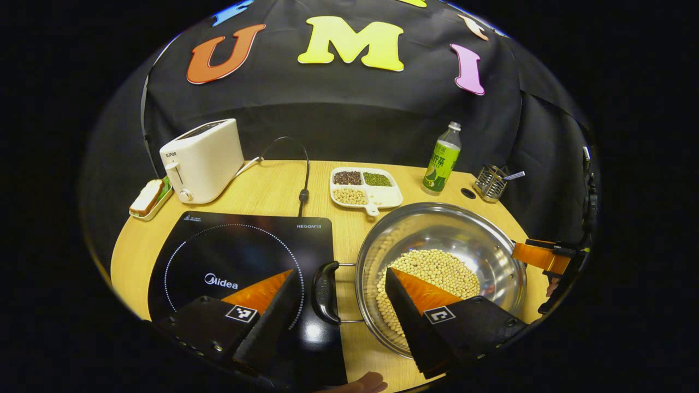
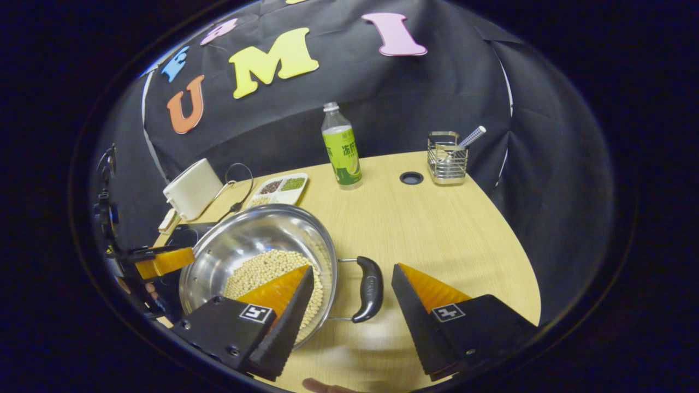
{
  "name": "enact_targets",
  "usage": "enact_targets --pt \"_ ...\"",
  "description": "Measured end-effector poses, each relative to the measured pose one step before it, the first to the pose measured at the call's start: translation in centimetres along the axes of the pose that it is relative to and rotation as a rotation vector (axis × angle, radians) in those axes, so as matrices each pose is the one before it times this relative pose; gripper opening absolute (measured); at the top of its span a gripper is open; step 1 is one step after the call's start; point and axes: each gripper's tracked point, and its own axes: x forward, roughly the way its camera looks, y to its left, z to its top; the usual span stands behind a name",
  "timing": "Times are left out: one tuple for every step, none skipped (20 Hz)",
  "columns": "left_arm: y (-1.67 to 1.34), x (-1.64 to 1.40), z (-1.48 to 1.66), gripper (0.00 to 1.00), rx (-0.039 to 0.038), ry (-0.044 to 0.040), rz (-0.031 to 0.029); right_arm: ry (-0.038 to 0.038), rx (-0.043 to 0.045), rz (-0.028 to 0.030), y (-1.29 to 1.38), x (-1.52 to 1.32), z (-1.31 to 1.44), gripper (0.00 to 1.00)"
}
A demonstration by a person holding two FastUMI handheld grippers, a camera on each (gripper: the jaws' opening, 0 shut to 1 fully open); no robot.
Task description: First push the handle of the pot to place it horizontally, then grasp the pot with both hands and set it on the induction cooktop.
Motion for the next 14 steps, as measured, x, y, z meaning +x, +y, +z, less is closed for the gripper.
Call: enact_targets --pt "0.065 0.407 -0.184 0.95 -0.00239 0.00858 0.00537 0.0021 -0.01245 -0.00238 -0.037 0.13 -0.036 0.87" --pt "-0.071 0.409 -0.238 0.94 0.00093 0.01178 -0.00625 -0.00162 -0.01096 -0.01537 -0.316 0.174 0.033 0.84" --pt "-0.031 0.253 -0.395 0.93 -0.00212 0.01586 -0.00488 0.00001 -0.00497 -0.01124 -0.225 0.081 0.037 0.83" --pt "-0.033 0.334 -0.35 0.9 -0.00305 0.01362 -0.00114 0.00378 -0.00044 0.00599 0.237 0.187 -0.069 0.82" --pt "0.326 0.055 0.203 0.88 0.01282 -0.00568 0.01765 0.01138 0.00422 0.00872 0.309 0.111 -0.272 0.82" --pt "0.116 0.279 -0.017 0.84 0.00372 0.00882 0.00041 0.01704 0.00059 0.00354 0.213 0.105 -0.292 0.82" --pt "0.035 -0.127 -0.053 0.81 -0.00763 0.00128 0.00892 0.00754 -0.00192 -0.00336 0.014 0.019 -0.051 0.82" --pt "-0.147 -0.22 -0.139 0.86 -0.01822 0.00973 -0.00803 -0.00174 -0.00574 -0.00536 0.054 0.05 0.098 0.8" --pt "0.086 0.052 0.1 0.7 -0.00302 0.00002 -0.00768 -0.00019 -0.00626 -0.00666 0.041 0.057 0.056 0.8" --pt "-0.068 0.405 -0.081 0.69 -0.00478 -0.00264 -0.01175 0.00582 -0.00542 -0.00768 -0.112 0.129 -0.033 0.8" --pt "-0.028 -0.389 0.223 0.67 -0.00366 -0.00727 -0.0021 0.0077 -0.00221 -0.00741 -0.114 0.148 -0.175 0.8" --pt "-0.002 -0.02 -0.052 0.65 -0.00078 0.00085 0.00194 0.01183 0.00288 -0.01001 -0.14 0.15 -0.174 0.8" --pt "-0.094 0.071 0.033 0.65 0.00288 -0.00318 -0.00476 0.00232 0.00394 -0.01447 -0.236 0.023 -0.027 0.77" --pt "0.034 -0.126 -0.034 0.6 -0.00346 0.00207 0.00056 -0.00938 0.00257 -0.01443 -0.357 -0.077 0.185 0.71"
